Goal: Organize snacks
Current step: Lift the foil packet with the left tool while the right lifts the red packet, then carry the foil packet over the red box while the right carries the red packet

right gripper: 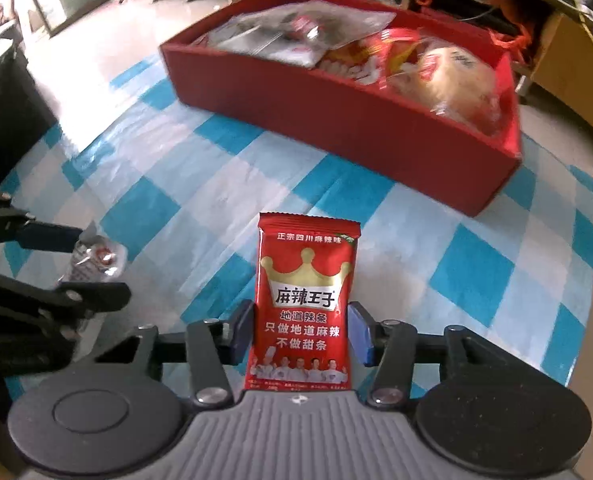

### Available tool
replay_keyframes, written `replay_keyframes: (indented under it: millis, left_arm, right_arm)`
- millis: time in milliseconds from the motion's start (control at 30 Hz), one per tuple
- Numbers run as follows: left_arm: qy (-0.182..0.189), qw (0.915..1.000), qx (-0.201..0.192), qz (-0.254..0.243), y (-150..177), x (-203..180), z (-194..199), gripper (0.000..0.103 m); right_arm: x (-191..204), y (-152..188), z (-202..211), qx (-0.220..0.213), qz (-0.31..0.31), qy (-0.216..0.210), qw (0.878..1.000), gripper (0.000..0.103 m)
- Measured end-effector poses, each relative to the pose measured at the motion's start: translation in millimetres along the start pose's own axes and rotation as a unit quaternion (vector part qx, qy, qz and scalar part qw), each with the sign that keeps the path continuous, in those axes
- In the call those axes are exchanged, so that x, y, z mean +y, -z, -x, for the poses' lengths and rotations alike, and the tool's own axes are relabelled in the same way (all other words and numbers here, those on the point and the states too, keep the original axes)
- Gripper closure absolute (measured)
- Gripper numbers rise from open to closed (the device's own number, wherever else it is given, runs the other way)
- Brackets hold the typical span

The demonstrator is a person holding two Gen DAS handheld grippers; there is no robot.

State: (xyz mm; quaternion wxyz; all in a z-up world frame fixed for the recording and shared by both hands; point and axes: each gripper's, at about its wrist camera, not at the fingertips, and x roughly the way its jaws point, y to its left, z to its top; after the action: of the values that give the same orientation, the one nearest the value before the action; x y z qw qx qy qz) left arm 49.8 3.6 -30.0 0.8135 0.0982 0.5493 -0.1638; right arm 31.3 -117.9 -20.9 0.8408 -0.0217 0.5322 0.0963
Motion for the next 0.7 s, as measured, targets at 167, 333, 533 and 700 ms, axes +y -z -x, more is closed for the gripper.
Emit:
replay_keyframes:
  millis: [167, 333, 533, 700]
  left_arm:
    - [0.017, 0.9995, -0.018, 0.020, -9.6, 6.2, 9.9, 0.041]
    - [0.024, 0.9986, -0.043, 0.022, -19.1, 4.3, 20.5, 0.041]
    - [0.014, 0.9980, -0.058, 0.021, -27.9, 1.3, 25.2, 0.041]
    - [0.008, 0.9972, -0.073, 0.016, -34.8, -2.9, 30.4, 0.041]
  right_arm:
    - [-14.9, -3.0, 19.1, -0.026, -0.034, -0.013, 0.999, 0.054]
    - [-14.8, -10.5, 37.3, -0.056, -0.041, -0.023, 0.997, 0.054]
    - [-14.7, -18.7, 47.2, -0.074, -0.044, -0.030, 0.996, 0.054]
    - [-14.9, -26.4, 52.1, -0.088, -0.044, -0.030, 0.995, 0.054]
